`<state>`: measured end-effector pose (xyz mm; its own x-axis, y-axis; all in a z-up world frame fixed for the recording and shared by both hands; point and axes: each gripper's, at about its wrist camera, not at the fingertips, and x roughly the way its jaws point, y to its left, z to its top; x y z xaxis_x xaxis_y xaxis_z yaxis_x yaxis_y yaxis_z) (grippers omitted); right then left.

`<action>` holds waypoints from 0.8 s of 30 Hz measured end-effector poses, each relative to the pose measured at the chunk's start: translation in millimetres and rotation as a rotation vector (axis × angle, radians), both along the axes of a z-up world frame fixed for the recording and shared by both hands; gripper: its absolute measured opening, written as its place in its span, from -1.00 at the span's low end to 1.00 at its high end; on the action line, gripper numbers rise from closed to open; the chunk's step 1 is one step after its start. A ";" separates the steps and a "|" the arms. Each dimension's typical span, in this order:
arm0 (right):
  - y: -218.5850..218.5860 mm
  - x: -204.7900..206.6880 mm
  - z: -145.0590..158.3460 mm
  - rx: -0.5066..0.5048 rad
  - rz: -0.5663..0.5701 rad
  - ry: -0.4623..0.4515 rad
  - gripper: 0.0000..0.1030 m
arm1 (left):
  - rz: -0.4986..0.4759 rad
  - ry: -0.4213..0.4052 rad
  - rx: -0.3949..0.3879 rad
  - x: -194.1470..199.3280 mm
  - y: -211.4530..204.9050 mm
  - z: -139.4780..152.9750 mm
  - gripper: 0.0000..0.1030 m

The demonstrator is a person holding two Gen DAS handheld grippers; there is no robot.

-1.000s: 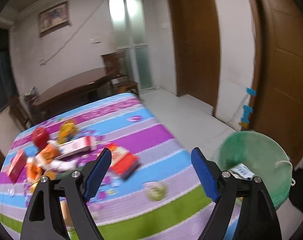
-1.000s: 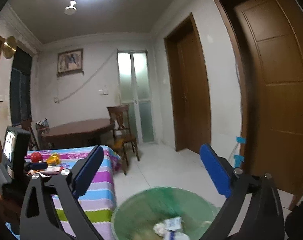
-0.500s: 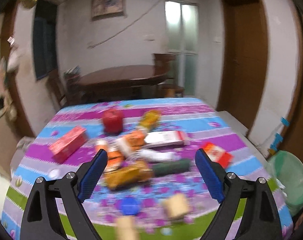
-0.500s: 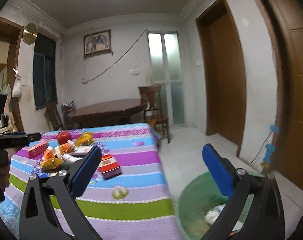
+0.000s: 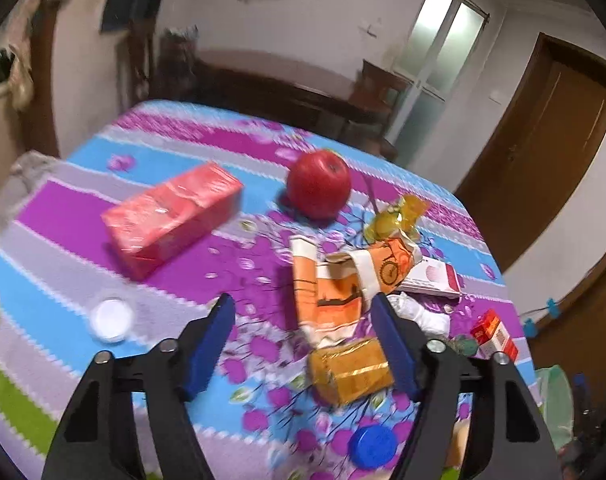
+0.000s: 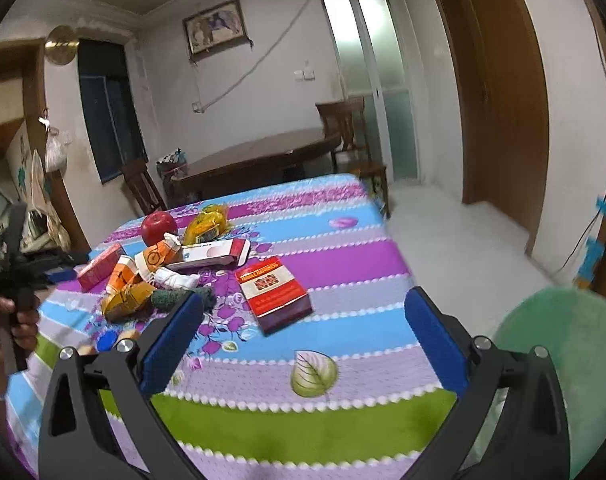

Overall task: Collect trash
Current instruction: 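Return both tools from the bin to the table, then grasp the red cigarette pack with the right tool while the left tool grasps the orange wrapper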

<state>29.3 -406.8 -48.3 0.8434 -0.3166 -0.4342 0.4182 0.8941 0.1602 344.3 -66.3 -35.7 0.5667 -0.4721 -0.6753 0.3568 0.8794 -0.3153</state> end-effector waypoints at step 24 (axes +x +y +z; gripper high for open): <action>-20.5 144.3 -43.2 -0.073 0.288 0.445 0.89 | -0.001 0.050 -0.028 -0.6 6.6 -9.0 -0.80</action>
<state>173.6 -427.3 -91.5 0.6398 -0.1423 -0.7552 0.1671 0.9850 -0.0440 343.7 -59.7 -44.7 0.5322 -0.4917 -0.6892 0.3411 0.8696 -0.3570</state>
